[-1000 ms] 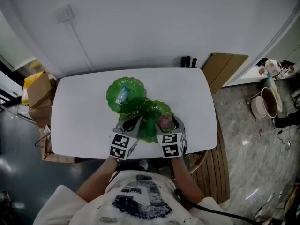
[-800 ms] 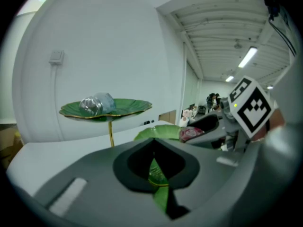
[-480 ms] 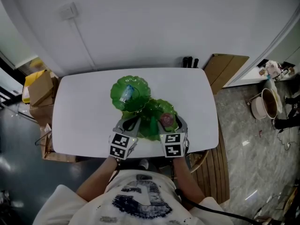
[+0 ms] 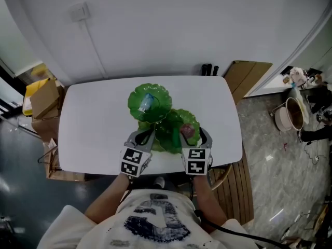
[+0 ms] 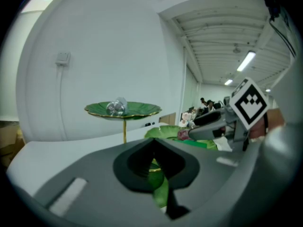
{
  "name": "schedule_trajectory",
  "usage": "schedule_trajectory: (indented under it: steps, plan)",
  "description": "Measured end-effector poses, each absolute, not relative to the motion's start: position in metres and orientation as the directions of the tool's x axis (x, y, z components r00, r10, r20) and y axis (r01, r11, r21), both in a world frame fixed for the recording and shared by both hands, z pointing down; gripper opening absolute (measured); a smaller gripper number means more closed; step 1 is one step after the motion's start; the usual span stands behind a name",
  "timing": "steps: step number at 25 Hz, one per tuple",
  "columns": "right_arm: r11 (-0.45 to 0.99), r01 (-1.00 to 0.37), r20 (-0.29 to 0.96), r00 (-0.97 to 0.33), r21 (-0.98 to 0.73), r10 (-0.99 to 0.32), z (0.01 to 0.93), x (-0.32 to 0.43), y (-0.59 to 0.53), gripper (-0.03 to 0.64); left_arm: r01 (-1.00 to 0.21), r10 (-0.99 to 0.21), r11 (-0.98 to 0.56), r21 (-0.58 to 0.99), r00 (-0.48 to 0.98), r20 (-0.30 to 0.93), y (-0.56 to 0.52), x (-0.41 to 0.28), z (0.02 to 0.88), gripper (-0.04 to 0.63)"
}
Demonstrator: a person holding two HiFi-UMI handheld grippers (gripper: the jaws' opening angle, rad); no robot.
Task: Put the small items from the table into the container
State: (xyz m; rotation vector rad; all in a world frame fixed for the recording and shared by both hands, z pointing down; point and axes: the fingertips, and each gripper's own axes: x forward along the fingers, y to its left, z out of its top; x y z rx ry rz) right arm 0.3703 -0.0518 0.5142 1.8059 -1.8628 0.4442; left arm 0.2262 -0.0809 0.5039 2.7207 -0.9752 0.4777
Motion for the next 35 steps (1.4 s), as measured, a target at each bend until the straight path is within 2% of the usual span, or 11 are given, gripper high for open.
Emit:
schedule_trajectory:
  steps: [5,15,24,32,35]
  plan:
    - [0.031,-0.989,0.529,0.049,0.142,-0.847,0.505,0.349,-0.052,0.327,-0.650,-0.584,-0.754,0.094,0.728,0.358,-0.082,0.194,0.504,-0.009]
    - [0.052,-0.992,0.505,0.013,0.116,-0.863,0.494,0.258,-0.060,0.327,-0.682,-0.614,-0.725,0.096,0.702,0.361,-0.096,0.103,0.494,-0.009]
    - [0.073,-0.997,0.484,-0.044,0.040,-0.874,0.490,0.183,-0.066,0.327,-0.709,-0.641,-0.699,0.092,0.679,0.359,-0.099,0.026,0.490,-0.009]
    - [0.132,-0.991,0.417,-0.131,-0.027,-0.900,0.476,0.109,-0.068,0.324,-0.739,-0.673,-0.669,0.084,0.649,0.355,-0.093,-0.045,0.486,-0.009]
    - [0.154,-0.988,0.402,-0.153,-0.029,-0.903,0.473,0.079,-0.069,0.272,-0.744,-0.682,-0.663,0.079,0.644,0.347,-0.091,-0.072,0.484,-0.009]
